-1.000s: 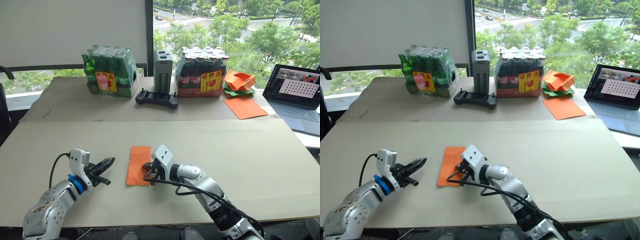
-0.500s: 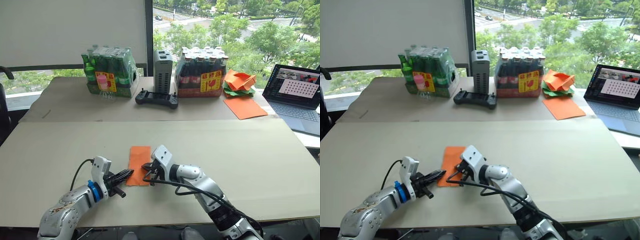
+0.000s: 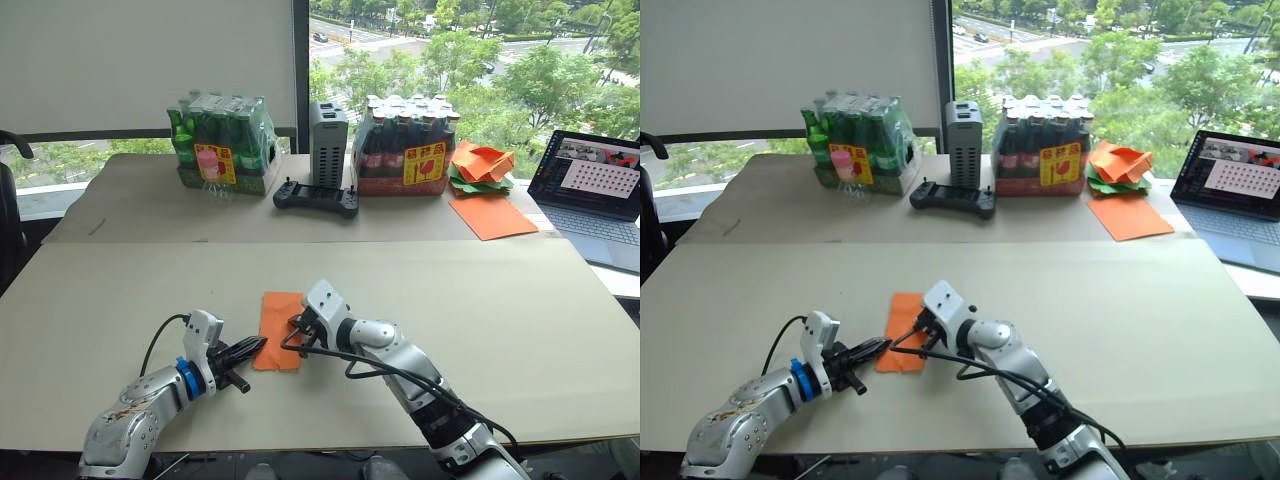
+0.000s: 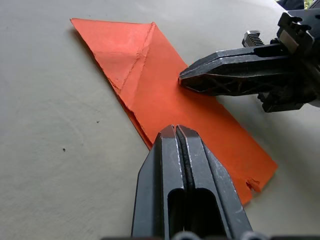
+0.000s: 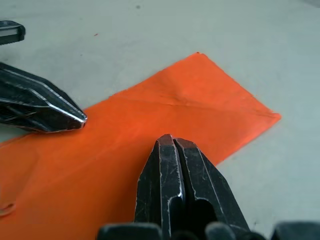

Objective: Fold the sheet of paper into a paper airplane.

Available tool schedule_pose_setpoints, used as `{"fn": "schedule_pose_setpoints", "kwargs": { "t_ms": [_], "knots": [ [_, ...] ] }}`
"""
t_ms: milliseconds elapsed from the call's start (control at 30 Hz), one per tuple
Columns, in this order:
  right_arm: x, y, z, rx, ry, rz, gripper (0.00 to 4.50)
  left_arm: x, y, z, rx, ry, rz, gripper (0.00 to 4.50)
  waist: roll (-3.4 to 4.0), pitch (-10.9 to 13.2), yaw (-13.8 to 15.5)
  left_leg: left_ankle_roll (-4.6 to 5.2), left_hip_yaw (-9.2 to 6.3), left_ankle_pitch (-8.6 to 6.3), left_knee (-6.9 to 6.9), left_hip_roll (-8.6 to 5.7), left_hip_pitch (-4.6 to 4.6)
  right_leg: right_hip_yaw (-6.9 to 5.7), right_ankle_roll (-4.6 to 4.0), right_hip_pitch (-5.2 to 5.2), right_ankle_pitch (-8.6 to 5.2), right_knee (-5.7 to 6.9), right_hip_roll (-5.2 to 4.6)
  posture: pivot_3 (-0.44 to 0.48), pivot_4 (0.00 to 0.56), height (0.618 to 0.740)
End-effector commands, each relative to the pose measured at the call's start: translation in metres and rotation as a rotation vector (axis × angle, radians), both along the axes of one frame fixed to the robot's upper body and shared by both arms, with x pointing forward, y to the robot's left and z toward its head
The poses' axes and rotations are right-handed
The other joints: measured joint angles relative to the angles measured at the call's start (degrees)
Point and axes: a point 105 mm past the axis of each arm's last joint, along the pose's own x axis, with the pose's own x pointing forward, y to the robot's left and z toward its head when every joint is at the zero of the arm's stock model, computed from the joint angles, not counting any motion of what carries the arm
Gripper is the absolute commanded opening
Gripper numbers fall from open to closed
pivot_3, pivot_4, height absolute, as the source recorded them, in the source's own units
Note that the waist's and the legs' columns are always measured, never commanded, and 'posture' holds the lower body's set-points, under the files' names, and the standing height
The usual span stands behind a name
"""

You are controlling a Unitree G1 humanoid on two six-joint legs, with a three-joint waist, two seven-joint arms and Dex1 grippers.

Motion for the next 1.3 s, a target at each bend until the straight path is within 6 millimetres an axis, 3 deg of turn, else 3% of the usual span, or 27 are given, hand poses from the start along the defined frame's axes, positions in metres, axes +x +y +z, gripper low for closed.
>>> {"fn": "schedule_pose_setpoints", "kwargs": {
  "t_ms": [33, 333, 700, 1300],
  "knots": [
    [0.011, -0.012, -0.01, -0.037, 0.039, -0.098, 0.0, -0.002, 0.001, -0.006, 0.002, 0.019, 0.004, 0.05, 0.0, 0.0, 0.02, 0.0, 0.0, 0.0, 0.0, 0.0, -0.01, 0.0, 0.0, 0.01, 0.0, -0.01, -0.01, 0.0, 0.15, 0.74],
    [0.029, -0.019, -0.011, -0.039, 0.032, -0.202, 0.0, -0.004, 0.001, -0.005, 0.006, 0.014, 0.009, 0.05, 0.03, -0.06, -0.05, 0.0, 0.0, 0.0, -0.01, 0.0, 0.03, 0.0, 0.0, 0.03, 0.0, -0.01, -0.01, 0.0, 0.15, 0.74],
    [0.03, -0.01, -0.011, -0.012, 0.039, -0.209, 0.0, -0.005, 0.004, -0.003, 0.013, 0.007, 0.023, 0.05, 0.08, -0.17, -0.2, 0.0, 0.0, 0.0, -0.05, 0.0, 0.12, 0.01, 0.0, 0.07, 0.0, -0.01, 0.0, 0.0, 0.15, 0.74],
    [-0.017, -0.001, -0.03, -0.079, 0.156, 0.035, 0.0, -0.003, 0.008, -0.001, 0.015, 0.002, 0.033, 0.05, 0.09, -0.17, -0.23, 0.01, 0.0, 0.0, -0.1, 0.01, 0.16, 0.01, 0.0, 0.09, -0.02, -0.04, 0.0, 0.0, 0.15, 0.74]
  ]
}}
